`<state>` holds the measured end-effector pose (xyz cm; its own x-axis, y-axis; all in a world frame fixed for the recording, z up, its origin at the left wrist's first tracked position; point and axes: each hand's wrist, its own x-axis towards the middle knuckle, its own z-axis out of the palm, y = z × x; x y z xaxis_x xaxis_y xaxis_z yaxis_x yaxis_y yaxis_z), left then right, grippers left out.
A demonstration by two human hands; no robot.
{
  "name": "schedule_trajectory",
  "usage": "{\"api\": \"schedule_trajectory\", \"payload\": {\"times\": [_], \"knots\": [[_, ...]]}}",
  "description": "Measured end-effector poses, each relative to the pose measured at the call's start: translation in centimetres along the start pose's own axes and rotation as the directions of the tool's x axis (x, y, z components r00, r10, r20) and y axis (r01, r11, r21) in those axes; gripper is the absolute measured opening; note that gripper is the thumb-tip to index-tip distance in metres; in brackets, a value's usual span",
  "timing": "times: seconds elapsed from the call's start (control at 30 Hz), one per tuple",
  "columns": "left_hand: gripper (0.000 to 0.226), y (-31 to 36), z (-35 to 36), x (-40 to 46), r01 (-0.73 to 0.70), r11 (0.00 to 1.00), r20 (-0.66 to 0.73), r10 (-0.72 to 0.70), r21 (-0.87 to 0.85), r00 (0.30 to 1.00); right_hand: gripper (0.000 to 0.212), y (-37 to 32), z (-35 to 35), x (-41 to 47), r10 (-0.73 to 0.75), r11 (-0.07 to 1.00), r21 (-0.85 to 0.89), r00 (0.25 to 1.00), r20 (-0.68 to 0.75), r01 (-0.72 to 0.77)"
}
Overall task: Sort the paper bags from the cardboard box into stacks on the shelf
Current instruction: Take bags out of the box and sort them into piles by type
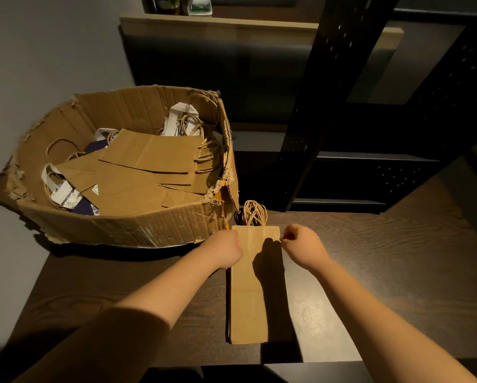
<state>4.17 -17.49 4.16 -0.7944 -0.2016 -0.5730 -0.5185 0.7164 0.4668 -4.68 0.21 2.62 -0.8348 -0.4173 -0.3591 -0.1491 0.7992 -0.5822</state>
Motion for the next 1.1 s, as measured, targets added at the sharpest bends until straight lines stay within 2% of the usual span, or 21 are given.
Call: {"api": "schedule_trajectory", "payload": {"times": [0.13, 0.33, 0.4, 0.57, 0.67, 0.8, 0.9, 1.0, 1.1], "knots": [[0.013, 1.5, -2.7, -2.1, -0.090, 0.991, -0.026, 0.088, -0.096, 0.996, 0.007, -2.6, -3.2, -0.7, -0.108, 0.992, 0.051, 0.991, -0.079, 0.112], [0.005, 3.6, -8.6, -6.5, -0.215, 0.950, 0.008, 0.223, -0.228, 0.975, 0.010, -8.1, -7.6, -1.9, -0.237, 0.956, 0.136, 0.956, -0.171, 0.261], [0.005, 3.6, -11.0, -7.6, -0.256, 0.936, -0.026, 0.257, -0.242, 0.966, 0.013, -10.3, -8.0, -2.0, -0.279, 0.942, 0.136, 0.941, -0.189, 0.307], [0.007, 1.0, -16.5, -8.7, -0.255, 0.937, -0.137, 0.228, -0.239, 0.964, 0.014, -15.4, -7.6, -1.9, -0.378, 0.894, 0.173, 0.904, -0.202, 0.413], [0.009, -1.4, -19.2, -8.6, -0.206, 0.896, -0.139, 0.164, -0.392, 0.977, 0.011, -18.3, -7.0, -1.3, -0.401, 0.868, 0.244, 0.901, -0.165, 0.431], [0.015, -5.0, -22.1, -7.8, -0.111, 0.756, -0.141, 0.025, -0.646, 0.990, 0.009, -21.6, -5.8, 0.3, -0.388, 0.866, 0.296, 0.915, -0.113, 0.403], [0.018, -8.0, -23.2, -6.8, -0.056, 0.640, -0.121, -0.058, -0.766, 0.991, 0.008, -24.1, -4.6, 1.6, -0.374, 0.869, 0.348, 0.928, -0.005, 0.352], [0.020, -10.8, -23.5, -5.4, 0.024, 0.637, -0.074, -0.127, -0.770, 0.989, 0.009, -26.2, -2.8, 3.4, -0.308, 0.896, 0.386, 0.934, 0.183, 0.220], [0.021, -13.0, -23.6, -3.9, 0.087, 0.667, -0.042, -0.175, -0.740, 0.984, 0.008, -27.3, -0.7, 5.3, -0.221, 0.945, 0.302, 0.929, 0.298, 0.128]]}}
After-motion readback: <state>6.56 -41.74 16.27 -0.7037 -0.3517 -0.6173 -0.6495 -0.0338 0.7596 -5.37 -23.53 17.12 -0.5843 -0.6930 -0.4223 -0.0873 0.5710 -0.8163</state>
